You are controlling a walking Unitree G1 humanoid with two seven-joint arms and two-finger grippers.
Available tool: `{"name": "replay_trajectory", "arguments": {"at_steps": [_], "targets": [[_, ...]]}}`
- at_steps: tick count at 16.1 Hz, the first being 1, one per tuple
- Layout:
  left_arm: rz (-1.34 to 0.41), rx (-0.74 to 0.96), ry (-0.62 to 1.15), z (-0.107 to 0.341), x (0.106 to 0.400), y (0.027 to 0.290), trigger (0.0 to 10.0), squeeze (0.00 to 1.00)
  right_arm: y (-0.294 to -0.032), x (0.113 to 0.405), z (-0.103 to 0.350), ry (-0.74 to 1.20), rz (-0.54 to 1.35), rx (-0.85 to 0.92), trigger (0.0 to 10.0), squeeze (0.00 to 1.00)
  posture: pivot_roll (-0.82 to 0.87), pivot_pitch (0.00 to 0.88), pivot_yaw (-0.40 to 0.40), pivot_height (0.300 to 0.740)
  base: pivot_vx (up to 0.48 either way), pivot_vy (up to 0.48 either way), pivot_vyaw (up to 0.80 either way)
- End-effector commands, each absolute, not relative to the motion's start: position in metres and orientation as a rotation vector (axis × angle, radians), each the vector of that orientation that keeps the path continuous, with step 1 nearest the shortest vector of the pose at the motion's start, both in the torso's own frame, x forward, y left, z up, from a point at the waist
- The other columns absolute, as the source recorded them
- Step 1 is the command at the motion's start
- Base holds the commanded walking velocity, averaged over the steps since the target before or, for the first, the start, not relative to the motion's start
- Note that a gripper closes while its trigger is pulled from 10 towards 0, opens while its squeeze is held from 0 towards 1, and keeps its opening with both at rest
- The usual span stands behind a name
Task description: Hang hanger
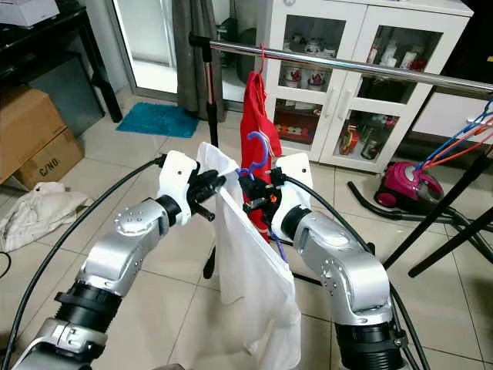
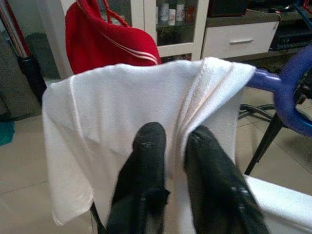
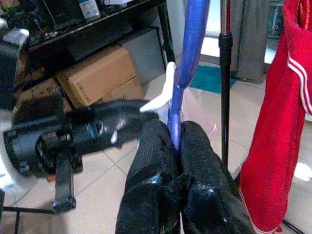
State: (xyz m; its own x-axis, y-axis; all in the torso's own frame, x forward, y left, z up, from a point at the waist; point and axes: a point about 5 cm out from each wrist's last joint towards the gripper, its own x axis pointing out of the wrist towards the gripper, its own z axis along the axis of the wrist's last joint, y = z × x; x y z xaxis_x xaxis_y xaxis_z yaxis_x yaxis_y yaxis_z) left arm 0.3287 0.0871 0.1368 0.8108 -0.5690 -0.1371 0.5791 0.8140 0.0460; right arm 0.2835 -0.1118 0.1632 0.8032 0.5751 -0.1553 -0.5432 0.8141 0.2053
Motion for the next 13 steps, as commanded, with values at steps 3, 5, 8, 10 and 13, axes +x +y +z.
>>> {"name": "replay_trajectory", "arguments": {"at_steps": [3, 5, 8, 10, 13], "targets": [[-0.576, 0.081, 0.103, 0.143, 0.337, 0.097, 0.0, 0.0, -0.115, 0.285, 0.171, 0.17, 0.605, 0.132, 10.0, 0.0, 0.05, 0.0, -0.002, 0.74, 0.0, 0.0, 0.0], [-0.569, 0.084, 0.077, 0.151, 0.342, 0.102, 0.0, 0.0, -0.115, 0.283, 0.17, 0.176, 0.61, 0.108, 10.0, 0.0, 0.05, 0.0, -0.004, 0.74, 0.0, 0.0, 0.0], [-0.579, 0.073, 0.003, 0.177, 0.352, 0.107, 0.0, 0.0, -0.118, 0.279, 0.161, 0.212, 0.627, 0.016, 10.0, 0.0, 0.05, 0.0, -0.003, 0.74, 0.0, 0.0, 0.0], [-0.637, 0.001, -0.071, 0.205, 0.356, 0.106, 0.0, 0.0, -0.12, 0.271, 0.152, 0.258, 0.668, -0.084, 10.0, 0.0, 0.05, 0.0, -0.001, 0.74, 0.0, 0.0, 0.0], [-0.446, -0.008, -0.113, 0.227, 0.377, 0.132, 0.0, 0.0, -0.127, 0.253, 0.153, 0.25, 0.785, -0.095, 10.0, 0.0, 0.04, 0.0, 0.01, 0.74, 0.0, 0.0, 0.0]]}}
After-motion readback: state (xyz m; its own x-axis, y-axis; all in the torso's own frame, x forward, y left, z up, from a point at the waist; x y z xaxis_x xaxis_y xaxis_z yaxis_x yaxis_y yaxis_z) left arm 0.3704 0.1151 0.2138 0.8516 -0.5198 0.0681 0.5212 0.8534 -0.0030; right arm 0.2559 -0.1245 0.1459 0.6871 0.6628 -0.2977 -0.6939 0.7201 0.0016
